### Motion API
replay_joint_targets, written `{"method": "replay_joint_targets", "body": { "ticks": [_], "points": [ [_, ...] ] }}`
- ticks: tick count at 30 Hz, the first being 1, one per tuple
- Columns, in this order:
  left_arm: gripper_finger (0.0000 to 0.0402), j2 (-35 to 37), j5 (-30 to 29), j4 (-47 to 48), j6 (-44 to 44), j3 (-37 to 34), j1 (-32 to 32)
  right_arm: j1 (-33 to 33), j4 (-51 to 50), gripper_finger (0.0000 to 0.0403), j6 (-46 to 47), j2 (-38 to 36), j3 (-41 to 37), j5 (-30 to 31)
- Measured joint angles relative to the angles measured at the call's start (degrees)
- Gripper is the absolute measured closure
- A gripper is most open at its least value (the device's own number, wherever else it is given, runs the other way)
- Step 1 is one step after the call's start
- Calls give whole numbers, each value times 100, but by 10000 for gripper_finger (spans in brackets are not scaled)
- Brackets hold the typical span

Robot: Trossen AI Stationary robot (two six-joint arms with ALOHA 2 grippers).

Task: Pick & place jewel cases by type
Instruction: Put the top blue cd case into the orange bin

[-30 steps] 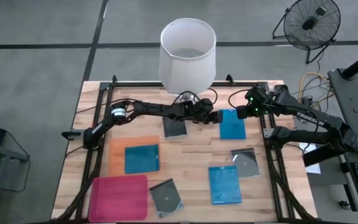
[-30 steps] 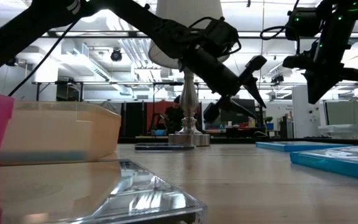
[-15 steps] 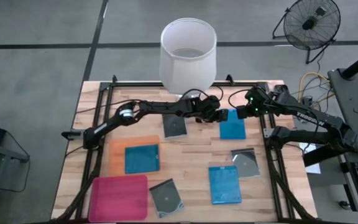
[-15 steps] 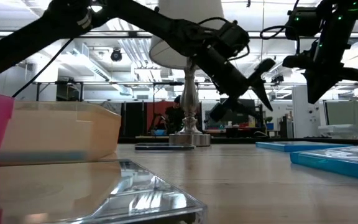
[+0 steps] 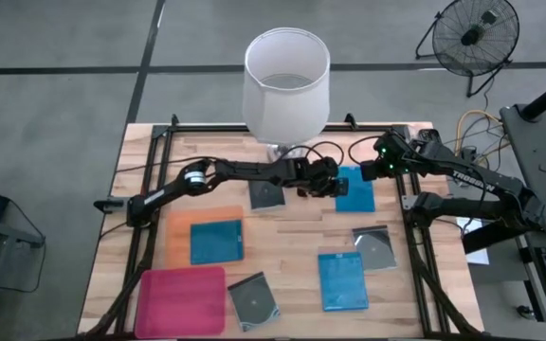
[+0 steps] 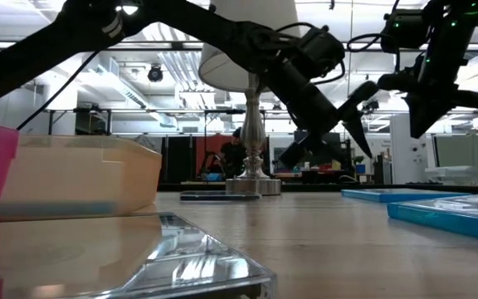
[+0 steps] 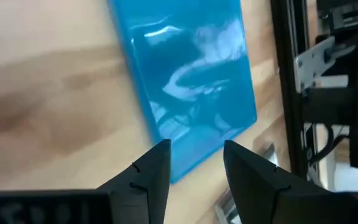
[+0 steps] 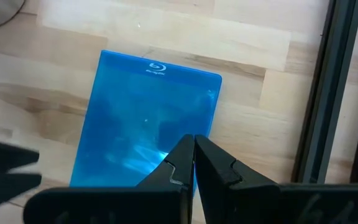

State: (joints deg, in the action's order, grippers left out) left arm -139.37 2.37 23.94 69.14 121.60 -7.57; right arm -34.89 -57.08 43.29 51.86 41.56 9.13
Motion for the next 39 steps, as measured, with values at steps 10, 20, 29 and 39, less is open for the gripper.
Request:
{"method": "replay_joint_targets", "body": {
  "ticks": [10, 20, 29, 39],
  "points": [
    [271, -184, 2, 19, 380, -13, 94, -4, 42, 394, 2, -2, 0, -13],
    [271, -258, -104, -241, 475, -15, 50, -4, 32, 394, -11, -2, 0, -51],
    [271, -262, -251, -349, 438, -211, 2, 1, -201, 394, 2, -2, -51, -83],
    [271, -262, -220, -650, 623, -484, 2, 0, -279, 394, 43, 2, -104, -151]
  ]
}}
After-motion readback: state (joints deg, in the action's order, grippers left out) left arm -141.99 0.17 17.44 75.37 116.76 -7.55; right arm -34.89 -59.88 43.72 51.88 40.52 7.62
